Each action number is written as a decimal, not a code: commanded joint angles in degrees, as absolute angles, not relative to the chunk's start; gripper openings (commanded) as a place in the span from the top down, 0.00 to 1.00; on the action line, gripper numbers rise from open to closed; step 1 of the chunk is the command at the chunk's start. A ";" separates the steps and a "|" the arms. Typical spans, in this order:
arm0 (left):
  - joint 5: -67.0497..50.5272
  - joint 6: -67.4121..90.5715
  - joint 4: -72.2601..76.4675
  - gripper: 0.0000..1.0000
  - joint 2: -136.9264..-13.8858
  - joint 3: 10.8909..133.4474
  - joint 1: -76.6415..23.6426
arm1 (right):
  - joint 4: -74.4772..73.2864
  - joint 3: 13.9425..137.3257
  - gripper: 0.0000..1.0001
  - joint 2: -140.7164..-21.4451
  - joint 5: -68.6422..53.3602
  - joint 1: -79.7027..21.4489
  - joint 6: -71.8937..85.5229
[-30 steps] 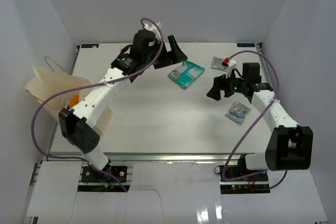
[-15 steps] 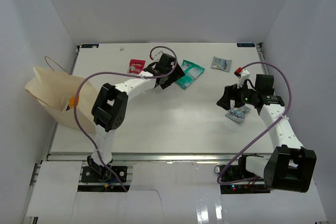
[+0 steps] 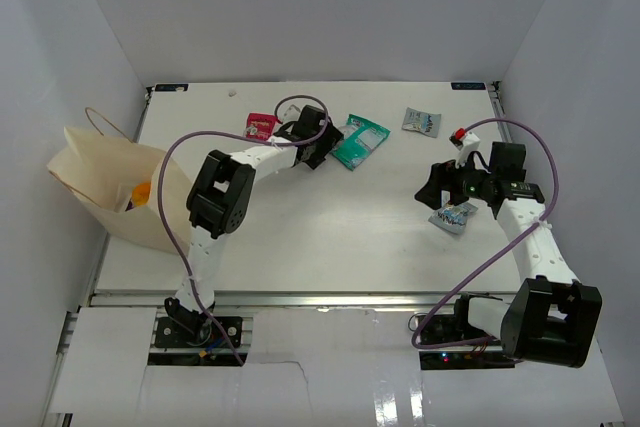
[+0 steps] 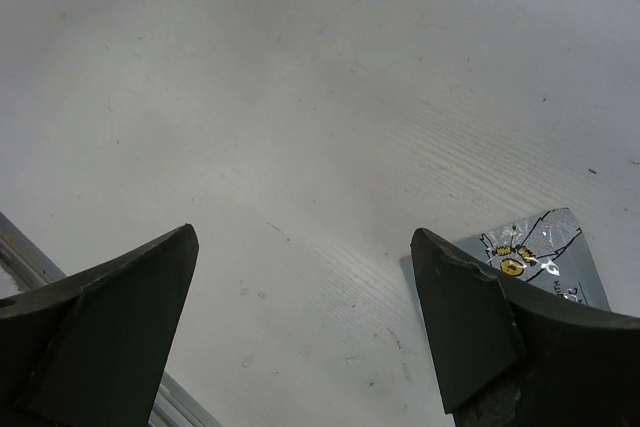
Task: Place the snacks into the paper bag
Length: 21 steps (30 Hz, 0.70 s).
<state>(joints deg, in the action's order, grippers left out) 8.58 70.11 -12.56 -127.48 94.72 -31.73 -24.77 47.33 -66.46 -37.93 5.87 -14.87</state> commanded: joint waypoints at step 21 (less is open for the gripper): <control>4.31 75.76 -11.34 0.43 -132.54 95.27 -31.03 | -24.26 47.20 0.07 -64.86 -41.04 8.00 -15.73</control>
<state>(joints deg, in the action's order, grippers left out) 4.82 75.72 -8.88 -130.67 94.80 -31.53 -24.75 47.33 -66.30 -39.24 7.57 -15.35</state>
